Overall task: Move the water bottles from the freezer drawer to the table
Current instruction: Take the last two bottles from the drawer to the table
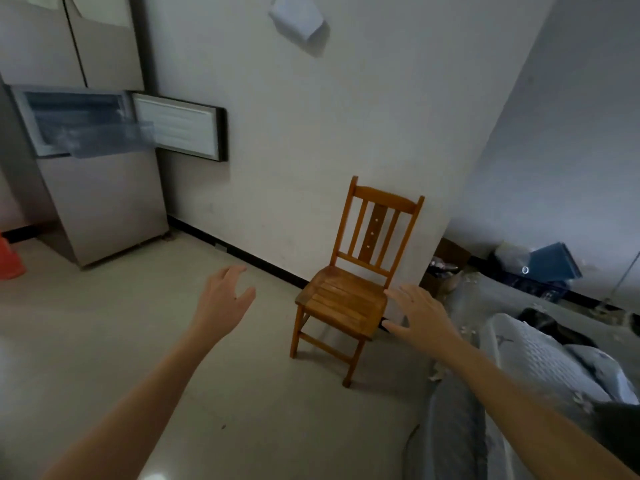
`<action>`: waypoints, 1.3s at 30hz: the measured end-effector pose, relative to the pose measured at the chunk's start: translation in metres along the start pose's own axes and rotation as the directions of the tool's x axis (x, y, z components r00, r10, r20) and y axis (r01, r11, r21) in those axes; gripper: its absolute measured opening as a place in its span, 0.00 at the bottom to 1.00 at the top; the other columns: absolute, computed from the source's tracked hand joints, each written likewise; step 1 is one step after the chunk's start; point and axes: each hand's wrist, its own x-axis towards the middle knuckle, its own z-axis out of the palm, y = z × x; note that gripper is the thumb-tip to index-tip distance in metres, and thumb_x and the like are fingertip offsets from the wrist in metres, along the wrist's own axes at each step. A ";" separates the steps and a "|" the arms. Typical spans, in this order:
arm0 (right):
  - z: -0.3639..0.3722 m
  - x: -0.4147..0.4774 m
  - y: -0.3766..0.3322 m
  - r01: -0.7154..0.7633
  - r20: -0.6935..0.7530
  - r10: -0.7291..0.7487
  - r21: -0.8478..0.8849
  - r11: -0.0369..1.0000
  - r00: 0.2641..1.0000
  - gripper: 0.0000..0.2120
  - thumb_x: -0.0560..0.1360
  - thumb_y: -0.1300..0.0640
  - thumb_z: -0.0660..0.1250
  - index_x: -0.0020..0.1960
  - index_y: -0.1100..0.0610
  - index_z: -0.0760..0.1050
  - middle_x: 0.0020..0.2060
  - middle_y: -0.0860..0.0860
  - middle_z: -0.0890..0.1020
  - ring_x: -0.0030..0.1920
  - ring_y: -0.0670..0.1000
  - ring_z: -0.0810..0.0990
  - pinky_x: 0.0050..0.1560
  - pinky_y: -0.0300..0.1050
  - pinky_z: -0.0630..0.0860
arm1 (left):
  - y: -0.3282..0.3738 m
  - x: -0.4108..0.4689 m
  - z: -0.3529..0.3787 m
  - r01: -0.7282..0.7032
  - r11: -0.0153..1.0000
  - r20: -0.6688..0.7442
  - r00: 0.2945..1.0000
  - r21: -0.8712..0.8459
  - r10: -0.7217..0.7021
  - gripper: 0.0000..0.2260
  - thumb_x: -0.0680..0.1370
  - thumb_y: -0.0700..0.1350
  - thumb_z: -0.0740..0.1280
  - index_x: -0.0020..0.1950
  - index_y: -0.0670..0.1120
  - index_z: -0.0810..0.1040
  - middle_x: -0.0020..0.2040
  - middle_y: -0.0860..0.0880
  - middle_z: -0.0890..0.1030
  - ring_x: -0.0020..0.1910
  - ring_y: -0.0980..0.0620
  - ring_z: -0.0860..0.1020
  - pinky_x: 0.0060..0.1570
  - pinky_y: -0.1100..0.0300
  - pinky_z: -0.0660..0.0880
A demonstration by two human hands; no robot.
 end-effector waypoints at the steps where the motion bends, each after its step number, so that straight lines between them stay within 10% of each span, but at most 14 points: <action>1: 0.006 0.012 0.006 0.002 0.020 -0.003 0.013 1.000 1.000 0.29 0.75 0.40 0.58 0.72 0.49 0.56 0.72 0.51 0.58 0.73 0.53 0.55 0.72 0.54 0.56 | 0.000 0.009 0.008 0.002 1.000 0.008 1.000 0.014 -0.002 0.19 0.76 0.41 0.64 0.67 0.40 0.69 0.66 0.40 0.71 0.66 0.41 0.67 0.65 0.51 0.62; 11: 0.016 0.151 0.058 0.126 0.018 -0.127 0.054 0.991 0.992 0.28 0.76 0.41 0.57 0.72 0.47 0.56 0.73 0.50 0.57 0.73 0.52 0.54 0.73 0.53 0.53 | 0.013 0.118 0.061 0.009 0.996 -0.045 0.999 0.088 -0.005 0.19 0.76 0.41 0.64 0.67 0.40 0.69 0.66 0.41 0.71 0.66 0.42 0.66 0.64 0.55 0.61; 19: -0.014 0.324 0.081 0.357 -0.013 -0.358 0.104 0.928 0.934 0.29 0.76 0.43 0.59 0.73 0.48 0.56 0.74 0.52 0.57 0.74 0.53 0.53 0.73 0.51 0.54 | 0.018 0.224 0.038 0.138 0.987 -0.350 0.931 0.082 -0.101 0.18 0.74 0.37 0.66 0.64 0.37 0.72 0.63 0.38 0.74 0.64 0.39 0.70 0.64 0.49 0.64; 39: 0.014 0.620 -0.107 0.770 -0.068 -0.770 -0.032 0.637 0.634 0.30 0.76 0.44 0.61 0.74 0.50 0.55 0.71 0.55 0.61 0.72 0.53 0.58 0.67 0.47 0.59 | -0.114 0.365 -0.001 0.406 0.908 -0.584 0.764 0.103 -0.275 0.17 0.74 0.37 0.67 0.63 0.37 0.73 0.60 0.38 0.75 0.60 0.41 0.72 0.55 0.57 0.65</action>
